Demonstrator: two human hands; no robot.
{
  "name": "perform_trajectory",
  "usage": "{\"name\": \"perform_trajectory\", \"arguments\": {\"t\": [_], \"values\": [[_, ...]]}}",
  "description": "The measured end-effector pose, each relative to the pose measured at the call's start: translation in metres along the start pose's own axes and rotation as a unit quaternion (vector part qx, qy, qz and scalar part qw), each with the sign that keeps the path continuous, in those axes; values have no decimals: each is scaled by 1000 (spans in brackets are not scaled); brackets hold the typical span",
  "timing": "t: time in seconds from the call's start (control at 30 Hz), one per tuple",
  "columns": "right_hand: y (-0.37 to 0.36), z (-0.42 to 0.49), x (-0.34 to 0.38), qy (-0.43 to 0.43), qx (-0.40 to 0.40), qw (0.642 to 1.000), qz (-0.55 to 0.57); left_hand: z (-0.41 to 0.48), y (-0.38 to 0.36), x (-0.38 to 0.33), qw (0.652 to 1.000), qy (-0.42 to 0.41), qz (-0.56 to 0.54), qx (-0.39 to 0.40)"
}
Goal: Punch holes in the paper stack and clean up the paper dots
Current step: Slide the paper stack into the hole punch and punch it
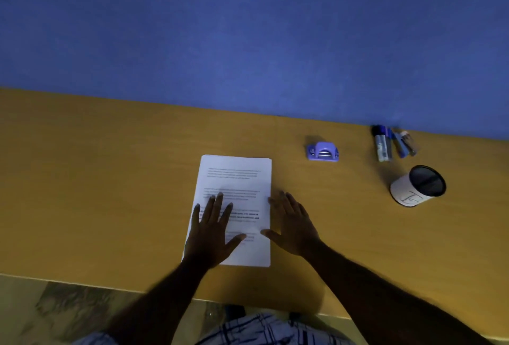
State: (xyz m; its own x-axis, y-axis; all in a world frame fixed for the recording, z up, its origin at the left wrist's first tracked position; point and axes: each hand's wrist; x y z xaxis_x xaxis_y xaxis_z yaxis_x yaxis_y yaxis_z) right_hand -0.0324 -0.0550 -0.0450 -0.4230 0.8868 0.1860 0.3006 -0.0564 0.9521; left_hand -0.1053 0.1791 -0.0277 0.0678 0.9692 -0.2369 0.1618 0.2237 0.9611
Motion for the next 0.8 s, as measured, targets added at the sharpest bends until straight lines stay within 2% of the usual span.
{"name": "perform_trajectory", "arguments": {"t": [0.2, 0.33, 0.7, 0.8], "values": [[-1, 16, 17, 2, 5, 1000, 0, 6, 4, 30, 998, 63, 28, 1], [-2, 15, 26, -20, -18, 1000, 4, 10, -1, 45, 993, 120, 6, 6], [1, 22, 34, -55, -35, 997, 31, 7, -11, 54, 996, 85, -16, 13], [4, 27, 42, -106, -47, 987, 109, 8, -11, 54, 996, 83, -13, 16]]}}
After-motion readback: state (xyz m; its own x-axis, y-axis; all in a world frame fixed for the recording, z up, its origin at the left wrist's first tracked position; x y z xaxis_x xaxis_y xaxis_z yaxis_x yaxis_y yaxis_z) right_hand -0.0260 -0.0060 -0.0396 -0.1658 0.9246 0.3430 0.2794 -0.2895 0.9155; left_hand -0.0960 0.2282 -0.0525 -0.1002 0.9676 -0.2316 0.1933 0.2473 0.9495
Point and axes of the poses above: each hand's wrist, its own z-axis towards the middle knuckle, its own y-axis out of the back of the hand, x = y × z, and after that the axes turned 5 degrees about -z, right-handed
